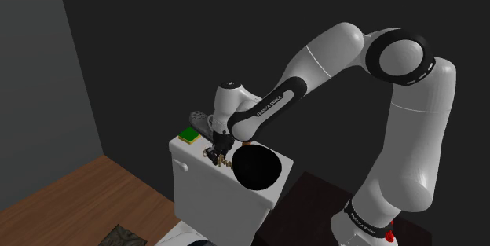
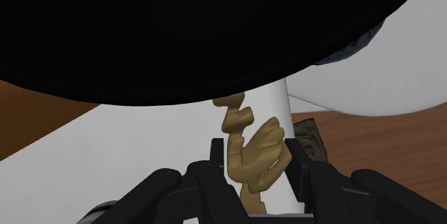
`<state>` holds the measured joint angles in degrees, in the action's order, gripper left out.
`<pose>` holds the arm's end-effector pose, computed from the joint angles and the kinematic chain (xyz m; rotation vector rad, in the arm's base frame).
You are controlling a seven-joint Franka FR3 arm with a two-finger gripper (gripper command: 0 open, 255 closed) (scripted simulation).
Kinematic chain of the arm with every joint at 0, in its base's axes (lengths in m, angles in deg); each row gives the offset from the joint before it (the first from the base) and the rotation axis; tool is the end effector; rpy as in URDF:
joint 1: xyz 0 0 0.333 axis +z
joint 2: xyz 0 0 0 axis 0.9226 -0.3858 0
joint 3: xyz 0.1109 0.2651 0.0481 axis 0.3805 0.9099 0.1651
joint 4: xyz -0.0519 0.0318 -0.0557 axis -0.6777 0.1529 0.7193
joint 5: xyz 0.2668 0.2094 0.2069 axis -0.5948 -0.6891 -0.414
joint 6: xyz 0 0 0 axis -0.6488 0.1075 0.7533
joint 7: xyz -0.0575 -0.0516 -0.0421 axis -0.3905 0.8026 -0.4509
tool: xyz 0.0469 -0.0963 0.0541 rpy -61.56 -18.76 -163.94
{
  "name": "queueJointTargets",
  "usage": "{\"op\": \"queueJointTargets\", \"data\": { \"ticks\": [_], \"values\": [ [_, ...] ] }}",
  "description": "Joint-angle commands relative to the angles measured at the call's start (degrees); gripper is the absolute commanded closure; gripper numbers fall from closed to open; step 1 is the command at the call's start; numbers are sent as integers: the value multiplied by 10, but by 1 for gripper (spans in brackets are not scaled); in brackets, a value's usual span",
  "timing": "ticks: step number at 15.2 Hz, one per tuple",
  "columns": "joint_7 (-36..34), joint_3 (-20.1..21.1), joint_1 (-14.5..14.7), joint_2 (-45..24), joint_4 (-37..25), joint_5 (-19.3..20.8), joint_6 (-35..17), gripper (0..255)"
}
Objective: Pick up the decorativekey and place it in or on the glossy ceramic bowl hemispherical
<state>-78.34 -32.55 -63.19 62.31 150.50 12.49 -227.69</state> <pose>0.5146 0.1764 0.1934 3.1338 0.0053 0.0150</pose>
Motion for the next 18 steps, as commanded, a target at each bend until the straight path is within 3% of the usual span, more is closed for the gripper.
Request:
{"op": "queueJointTargets", "data": {
  "ticks": [1, 18],
  "values": [
    [0, 0, 0, 0, 0, 0, 0, 255],
    [31, 17, -12, 89, -16, -44, 101, 255]
  ]
}}
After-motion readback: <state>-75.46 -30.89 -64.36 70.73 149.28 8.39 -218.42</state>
